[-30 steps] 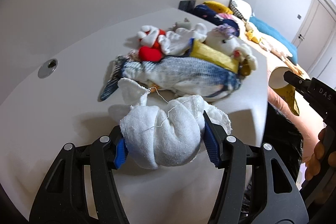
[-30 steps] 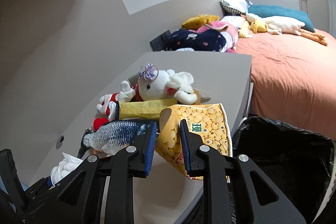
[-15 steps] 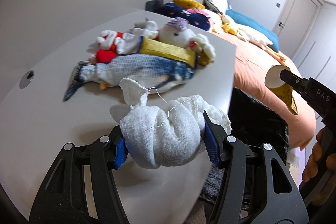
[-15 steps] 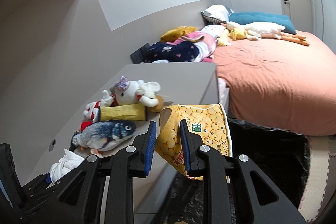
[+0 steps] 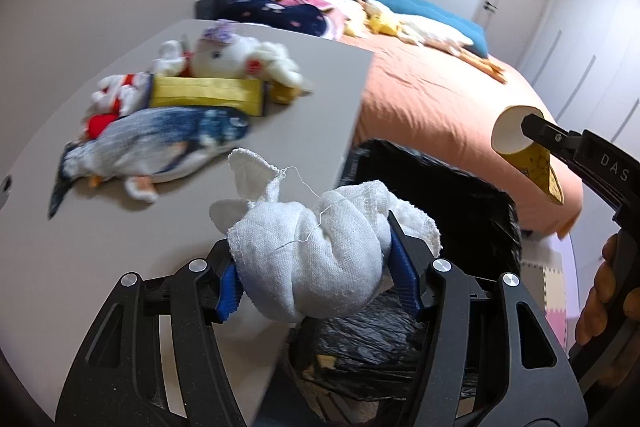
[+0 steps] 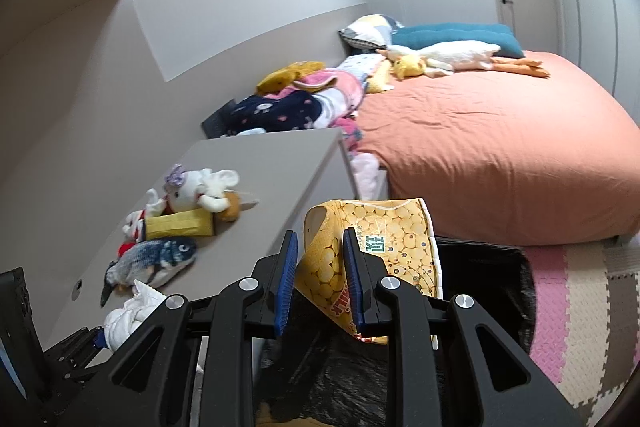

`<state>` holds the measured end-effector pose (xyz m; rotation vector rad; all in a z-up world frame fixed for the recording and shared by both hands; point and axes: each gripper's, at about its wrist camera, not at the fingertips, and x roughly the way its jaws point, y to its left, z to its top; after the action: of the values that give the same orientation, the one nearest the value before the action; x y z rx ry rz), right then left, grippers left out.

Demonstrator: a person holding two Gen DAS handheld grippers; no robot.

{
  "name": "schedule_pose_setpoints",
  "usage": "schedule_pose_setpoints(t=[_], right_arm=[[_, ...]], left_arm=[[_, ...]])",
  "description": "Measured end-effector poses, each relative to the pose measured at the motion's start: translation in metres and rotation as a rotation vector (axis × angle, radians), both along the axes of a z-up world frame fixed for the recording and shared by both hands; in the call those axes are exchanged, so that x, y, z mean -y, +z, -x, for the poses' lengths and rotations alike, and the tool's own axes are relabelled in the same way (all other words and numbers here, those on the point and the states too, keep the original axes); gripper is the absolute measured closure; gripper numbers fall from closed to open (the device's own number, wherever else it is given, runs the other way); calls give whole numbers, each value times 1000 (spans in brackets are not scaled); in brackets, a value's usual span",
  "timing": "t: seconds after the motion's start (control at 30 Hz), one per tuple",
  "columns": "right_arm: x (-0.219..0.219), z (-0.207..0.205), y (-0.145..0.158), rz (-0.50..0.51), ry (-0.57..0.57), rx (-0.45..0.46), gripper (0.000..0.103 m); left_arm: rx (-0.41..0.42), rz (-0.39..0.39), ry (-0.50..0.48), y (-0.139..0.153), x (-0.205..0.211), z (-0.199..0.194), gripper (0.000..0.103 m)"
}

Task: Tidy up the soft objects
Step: 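Carry towel and snack bag over the black bin and open both grippers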

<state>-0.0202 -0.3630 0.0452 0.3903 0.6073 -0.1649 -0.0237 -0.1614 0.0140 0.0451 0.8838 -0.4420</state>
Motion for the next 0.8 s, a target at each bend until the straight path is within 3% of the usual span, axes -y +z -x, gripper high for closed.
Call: schedule_pose_setpoints(t=[0.37, 0.47, 0.5, 0.53, 0.57, 0.6, 0.8], right_arm=[[50, 26, -14, -15, -111, -26, 78], [58, 32, -16, -16, -128, -38, 76], [58, 32, -17, -10, -129, -49, 73], [60, 33, -18, -4, -143, -55, 54], [62, 36, -18, 2, -167, -49, 33], [63, 38, -17, 12, -185, -39, 28], [65, 39, -16, 37, -212, -37, 25]], left_arm=[[-36, -41, -137, -17, 60, 8, 44], [-49, -47, -176, -20, 72, 11, 36], [-58, -50, -204, -21, 77, 13, 26], [-63, -48, -222, -22, 80, 15, 11], [-62, -42, -233, -22, 83, 17, 5], [-51, -39, -236, -22, 84, 19, 5], [-39, -69, -167, -24, 73, 10, 5]])
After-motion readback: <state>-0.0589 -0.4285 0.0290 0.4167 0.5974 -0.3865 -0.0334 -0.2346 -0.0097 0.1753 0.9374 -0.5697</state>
